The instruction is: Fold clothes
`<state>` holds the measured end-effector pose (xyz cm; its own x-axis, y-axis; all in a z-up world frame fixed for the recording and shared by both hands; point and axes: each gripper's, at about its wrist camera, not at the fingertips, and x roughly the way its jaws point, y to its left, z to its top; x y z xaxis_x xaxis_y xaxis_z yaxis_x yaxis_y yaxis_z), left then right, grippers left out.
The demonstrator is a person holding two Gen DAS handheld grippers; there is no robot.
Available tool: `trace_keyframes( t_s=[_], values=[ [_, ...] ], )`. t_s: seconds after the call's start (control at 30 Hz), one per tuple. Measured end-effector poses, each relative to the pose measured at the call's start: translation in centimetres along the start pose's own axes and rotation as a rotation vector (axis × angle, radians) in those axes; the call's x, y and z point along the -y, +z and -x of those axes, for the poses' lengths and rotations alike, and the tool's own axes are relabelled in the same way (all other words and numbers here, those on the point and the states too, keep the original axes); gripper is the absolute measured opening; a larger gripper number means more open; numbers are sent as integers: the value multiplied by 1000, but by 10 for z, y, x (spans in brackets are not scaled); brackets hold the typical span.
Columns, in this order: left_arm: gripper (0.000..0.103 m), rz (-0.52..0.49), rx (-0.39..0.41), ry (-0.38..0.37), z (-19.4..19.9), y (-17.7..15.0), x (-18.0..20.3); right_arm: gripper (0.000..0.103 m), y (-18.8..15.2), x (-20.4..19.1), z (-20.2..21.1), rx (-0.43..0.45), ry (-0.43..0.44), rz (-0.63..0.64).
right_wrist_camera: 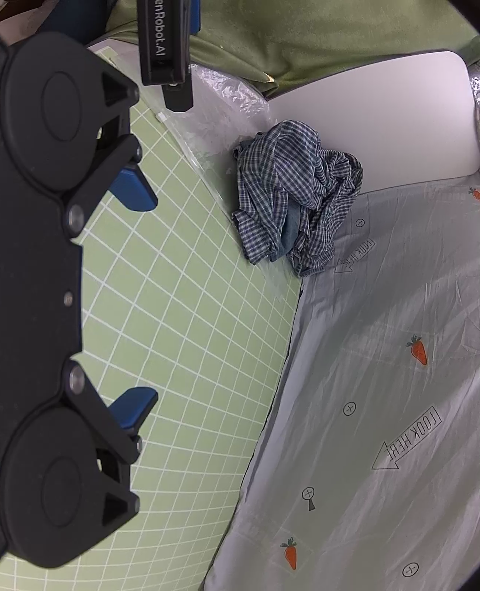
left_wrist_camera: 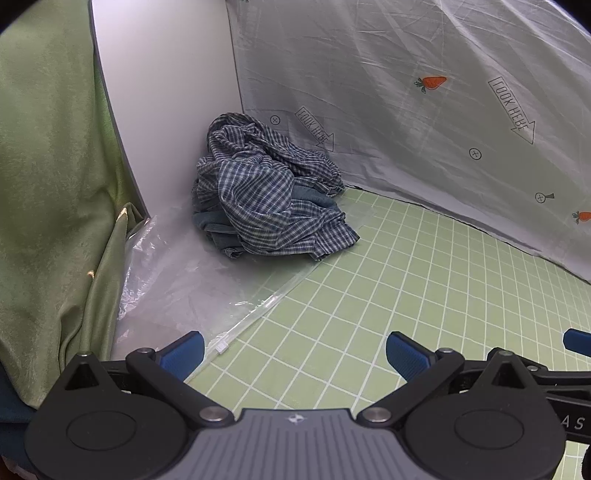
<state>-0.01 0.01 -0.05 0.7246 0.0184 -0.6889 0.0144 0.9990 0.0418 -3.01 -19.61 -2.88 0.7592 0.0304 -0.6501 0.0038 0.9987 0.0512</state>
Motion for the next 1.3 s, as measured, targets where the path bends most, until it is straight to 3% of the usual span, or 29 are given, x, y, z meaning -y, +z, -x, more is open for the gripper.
trace_keyframes(
  t_s=[1.3],
  values=[
    [103, 6, -2, -2, -1, -13, -3, 103, -5, 4, 3, -2, 18, -5]
  ],
)
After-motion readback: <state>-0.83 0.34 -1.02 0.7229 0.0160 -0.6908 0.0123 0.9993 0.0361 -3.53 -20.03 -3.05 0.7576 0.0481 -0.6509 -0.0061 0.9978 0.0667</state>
